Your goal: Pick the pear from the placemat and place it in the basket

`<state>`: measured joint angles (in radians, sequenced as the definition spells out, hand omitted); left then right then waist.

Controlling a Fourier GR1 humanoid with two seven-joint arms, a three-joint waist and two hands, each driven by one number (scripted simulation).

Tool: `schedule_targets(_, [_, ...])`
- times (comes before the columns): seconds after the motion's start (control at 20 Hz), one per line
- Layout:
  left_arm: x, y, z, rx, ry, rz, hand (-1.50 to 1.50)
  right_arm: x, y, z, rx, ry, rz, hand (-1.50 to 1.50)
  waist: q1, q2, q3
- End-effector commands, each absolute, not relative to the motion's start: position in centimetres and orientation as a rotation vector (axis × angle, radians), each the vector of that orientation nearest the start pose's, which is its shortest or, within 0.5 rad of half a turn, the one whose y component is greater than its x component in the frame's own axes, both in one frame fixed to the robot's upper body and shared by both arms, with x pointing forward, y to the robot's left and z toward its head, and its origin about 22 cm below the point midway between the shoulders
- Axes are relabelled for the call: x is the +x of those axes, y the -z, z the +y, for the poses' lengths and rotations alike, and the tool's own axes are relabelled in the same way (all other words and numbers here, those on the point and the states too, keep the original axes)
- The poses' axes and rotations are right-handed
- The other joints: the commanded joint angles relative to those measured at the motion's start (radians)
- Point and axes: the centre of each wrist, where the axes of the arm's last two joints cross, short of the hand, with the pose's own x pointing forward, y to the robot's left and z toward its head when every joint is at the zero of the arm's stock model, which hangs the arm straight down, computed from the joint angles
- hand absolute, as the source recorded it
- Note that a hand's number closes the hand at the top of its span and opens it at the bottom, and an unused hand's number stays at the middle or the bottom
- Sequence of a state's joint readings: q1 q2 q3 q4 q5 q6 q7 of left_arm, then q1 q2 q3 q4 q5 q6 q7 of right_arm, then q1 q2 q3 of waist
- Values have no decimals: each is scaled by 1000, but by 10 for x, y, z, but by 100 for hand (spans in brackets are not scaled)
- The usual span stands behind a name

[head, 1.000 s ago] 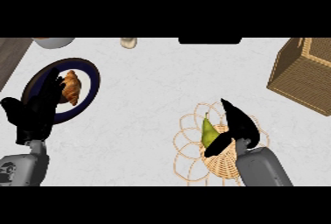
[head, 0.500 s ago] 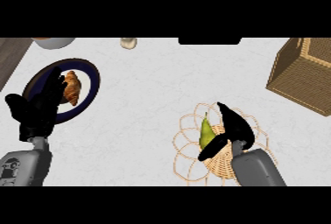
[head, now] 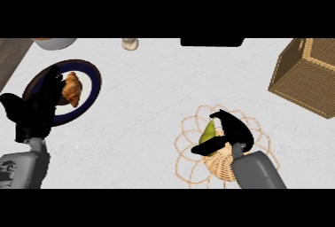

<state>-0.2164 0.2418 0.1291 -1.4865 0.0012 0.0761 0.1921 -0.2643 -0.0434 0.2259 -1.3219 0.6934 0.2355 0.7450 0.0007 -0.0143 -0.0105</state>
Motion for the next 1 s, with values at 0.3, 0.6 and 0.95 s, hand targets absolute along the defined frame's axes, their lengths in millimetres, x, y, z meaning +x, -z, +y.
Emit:
schedule_targets(0.3, [294,-53,300,299,30,-1515,0,284,26,-144,-435,-900,-754,150,3,16,11])
schedule_targets(0.6, [297,-52,287,288,23,-1522,0,284,34,-165,-424,-858,-761,150,1,17,11])
schedule_targets(0.95, [292,-46,290,277,19,-1524,0,239,67,-155,-390,-869,-1199,150,6,19,13])
